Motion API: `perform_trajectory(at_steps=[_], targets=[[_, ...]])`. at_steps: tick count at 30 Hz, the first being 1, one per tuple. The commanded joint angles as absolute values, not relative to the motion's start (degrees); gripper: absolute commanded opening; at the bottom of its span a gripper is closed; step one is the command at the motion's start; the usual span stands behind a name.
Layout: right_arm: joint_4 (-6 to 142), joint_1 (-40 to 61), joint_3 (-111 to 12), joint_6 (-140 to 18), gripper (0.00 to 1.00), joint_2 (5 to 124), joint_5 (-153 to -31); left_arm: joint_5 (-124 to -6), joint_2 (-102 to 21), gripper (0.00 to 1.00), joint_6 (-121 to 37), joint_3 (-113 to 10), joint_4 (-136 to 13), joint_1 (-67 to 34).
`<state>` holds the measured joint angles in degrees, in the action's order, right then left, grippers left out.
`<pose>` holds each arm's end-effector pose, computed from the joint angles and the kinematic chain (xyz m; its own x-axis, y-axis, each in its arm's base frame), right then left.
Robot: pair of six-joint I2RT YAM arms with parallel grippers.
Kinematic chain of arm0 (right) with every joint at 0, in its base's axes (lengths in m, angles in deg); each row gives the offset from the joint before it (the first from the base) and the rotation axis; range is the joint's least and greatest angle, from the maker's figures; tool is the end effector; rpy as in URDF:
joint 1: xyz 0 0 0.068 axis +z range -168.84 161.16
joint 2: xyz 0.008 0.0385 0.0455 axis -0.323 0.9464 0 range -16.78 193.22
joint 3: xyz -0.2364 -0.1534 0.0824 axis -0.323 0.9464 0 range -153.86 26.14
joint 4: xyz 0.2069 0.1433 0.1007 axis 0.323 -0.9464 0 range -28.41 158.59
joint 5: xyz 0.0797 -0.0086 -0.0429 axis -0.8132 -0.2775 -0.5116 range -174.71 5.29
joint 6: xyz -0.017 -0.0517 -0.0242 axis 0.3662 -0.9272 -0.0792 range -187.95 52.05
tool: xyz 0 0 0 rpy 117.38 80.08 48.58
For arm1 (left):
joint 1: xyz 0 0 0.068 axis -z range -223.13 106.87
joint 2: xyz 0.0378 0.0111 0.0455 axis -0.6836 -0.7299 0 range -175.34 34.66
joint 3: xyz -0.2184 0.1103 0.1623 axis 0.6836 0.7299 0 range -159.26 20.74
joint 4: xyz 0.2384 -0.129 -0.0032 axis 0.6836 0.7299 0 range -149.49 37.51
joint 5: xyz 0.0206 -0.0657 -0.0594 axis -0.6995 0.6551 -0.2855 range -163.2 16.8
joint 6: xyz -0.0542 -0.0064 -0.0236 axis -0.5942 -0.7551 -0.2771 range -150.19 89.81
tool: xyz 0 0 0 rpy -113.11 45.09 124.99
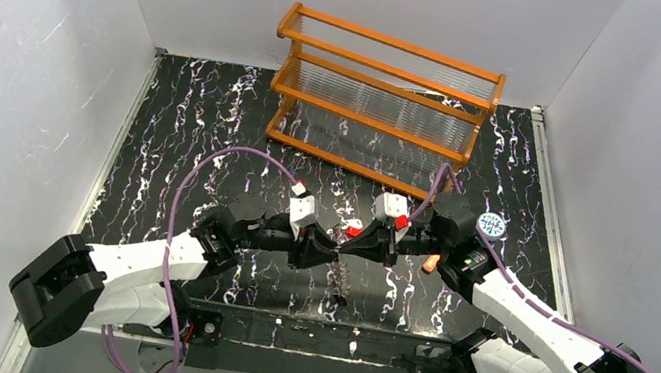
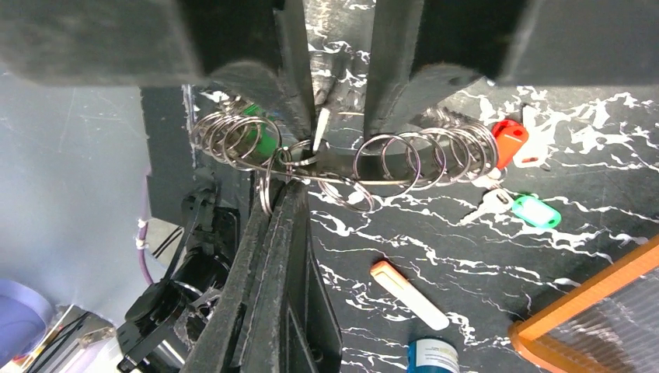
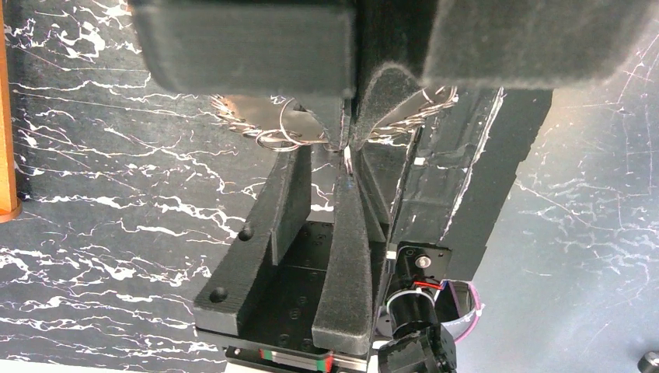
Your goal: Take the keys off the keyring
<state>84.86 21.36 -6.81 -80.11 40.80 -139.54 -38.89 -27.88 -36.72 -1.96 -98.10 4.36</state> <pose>0.1466 0.1706 0.2881 0.0999 -0.0745 -0.9922 -0.9907 -0.1000 -0.0922 0.1392 -0.1881 0.2469 -0.1269 -0.0005 -0.9919 0.9816 0.1439 -0.1256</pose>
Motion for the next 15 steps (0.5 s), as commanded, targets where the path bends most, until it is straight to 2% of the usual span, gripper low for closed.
perform_trajectory(at_steps=[1,3,6,15], targets=[[88.0,21.1,-8.7,-80.0,0.01,39.9,-140.6,-38.9,-26.8,0.20,-37.8,-0.7,-100.4,4.7],[86.5,21.0,-8.9,-80.7,0.01,39.5,-140.0,-40.3,-25.1,0.11,-38.5,0.0,-100.2,4.7],[83.3,21.0,-9.2,-82.7,0.01,38.8,-138.7,-42.0,-20.9,0.05,-38.4,0.7,-97.5,4.6],[75.7,20.8,-11.7,-87.3,0.01,39.7,-136.7,-44.4,-15.1,0.02,-30.6,-5.3,-79.0,4.7]])
